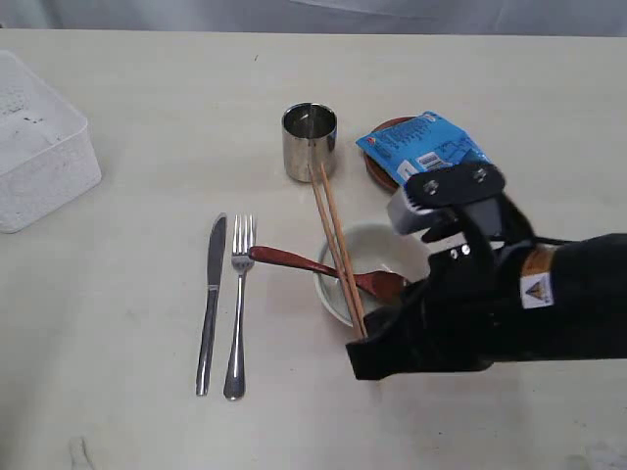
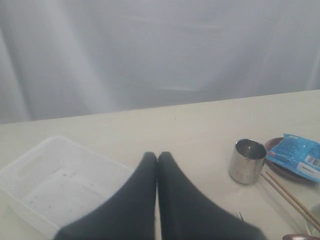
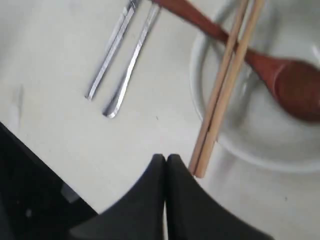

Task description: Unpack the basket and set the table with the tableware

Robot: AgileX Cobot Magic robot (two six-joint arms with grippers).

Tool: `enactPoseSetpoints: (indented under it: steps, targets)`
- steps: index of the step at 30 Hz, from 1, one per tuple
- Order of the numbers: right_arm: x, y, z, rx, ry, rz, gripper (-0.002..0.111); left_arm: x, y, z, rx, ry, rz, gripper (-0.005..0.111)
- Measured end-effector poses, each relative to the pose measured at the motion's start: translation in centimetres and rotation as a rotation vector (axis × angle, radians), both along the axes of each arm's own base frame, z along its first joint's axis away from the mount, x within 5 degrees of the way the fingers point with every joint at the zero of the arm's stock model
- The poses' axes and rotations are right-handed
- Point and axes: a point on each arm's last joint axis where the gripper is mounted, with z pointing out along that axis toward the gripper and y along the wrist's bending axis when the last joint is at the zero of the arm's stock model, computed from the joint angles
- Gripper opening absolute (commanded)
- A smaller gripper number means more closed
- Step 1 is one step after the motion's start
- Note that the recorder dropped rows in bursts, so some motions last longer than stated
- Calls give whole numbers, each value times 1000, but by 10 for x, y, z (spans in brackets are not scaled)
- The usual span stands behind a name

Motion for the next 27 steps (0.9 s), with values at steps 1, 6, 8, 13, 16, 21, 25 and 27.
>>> enactPoseSetpoints:
  steps: [1, 6, 8, 13, 16, 21, 25, 27]
  targets:
    - [-1, -3, 9, 31, -46, 3, 0, 0, 0, 0, 1, 0, 0, 0]
    - [-13, -21, 49, 198, -246, -2, 0, 0, 0, -1, 4, 8, 1, 0]
    - [-20, -31, 66, 276, -336, -7, 0, 0, 0, -1, 4, 8, 1, 0]
    - [-54, -78, 117, 523, -688, -18, 0, 0, 0, -1, -9, 14, 4, 0]
    - [-73, -102, 130, 595, -829, -19, 0, 0, -1, -1, -34, 16, 3, 0]
    - [-92, -126, 138, 671, -961, -23, 0, 0, -3, 2, -69, -4, -13, 0]
    - [-98, -133, 139, 688, -1006, -22, 0, -1, -2, 0, -61, 20, -8, 0]
    - [-99, -134, 139, 691, -1008, -23, 0, -1, -2, -2, -56, 35, -5, 0]
